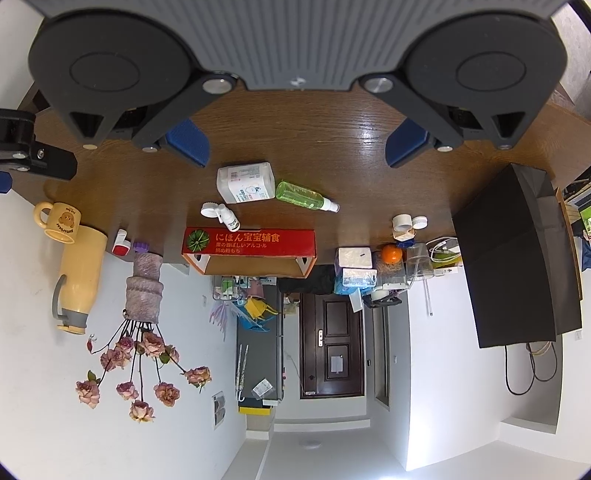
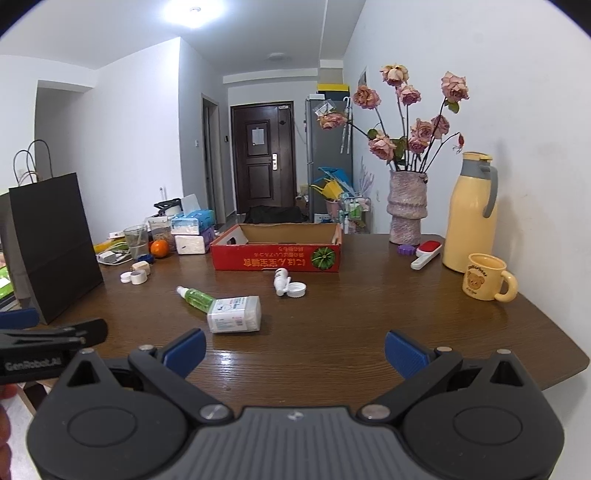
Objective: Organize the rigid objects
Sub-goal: 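Move the right tool to the white wipes pack and close on it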
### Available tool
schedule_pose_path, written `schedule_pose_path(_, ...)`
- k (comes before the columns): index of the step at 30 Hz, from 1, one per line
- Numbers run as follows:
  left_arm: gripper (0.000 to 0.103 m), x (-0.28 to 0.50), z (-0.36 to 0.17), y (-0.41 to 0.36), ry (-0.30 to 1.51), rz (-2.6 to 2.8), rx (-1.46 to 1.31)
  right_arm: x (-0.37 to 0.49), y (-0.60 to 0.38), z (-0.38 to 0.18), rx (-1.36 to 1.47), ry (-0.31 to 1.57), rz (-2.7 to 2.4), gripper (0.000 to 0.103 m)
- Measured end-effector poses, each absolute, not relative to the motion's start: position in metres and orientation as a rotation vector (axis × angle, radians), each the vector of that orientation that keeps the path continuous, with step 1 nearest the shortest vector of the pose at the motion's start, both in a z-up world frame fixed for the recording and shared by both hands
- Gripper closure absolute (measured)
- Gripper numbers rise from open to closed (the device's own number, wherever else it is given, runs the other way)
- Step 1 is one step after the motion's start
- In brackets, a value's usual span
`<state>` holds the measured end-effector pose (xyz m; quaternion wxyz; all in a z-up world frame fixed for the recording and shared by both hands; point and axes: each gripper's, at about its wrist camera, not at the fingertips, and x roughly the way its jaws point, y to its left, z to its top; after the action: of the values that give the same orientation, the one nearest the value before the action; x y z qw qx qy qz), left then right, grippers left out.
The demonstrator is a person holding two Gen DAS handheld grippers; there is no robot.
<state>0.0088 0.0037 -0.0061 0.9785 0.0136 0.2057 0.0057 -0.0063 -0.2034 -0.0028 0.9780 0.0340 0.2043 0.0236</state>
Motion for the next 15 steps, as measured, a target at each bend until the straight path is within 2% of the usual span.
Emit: schedule_pose_path(15, 0.0, 0.066, -0.03, 0.025, 0.448, 0.074, 0.014, 0.055, -0.183, -0.028, 0.071, 0.474, 0.138, 0.0)
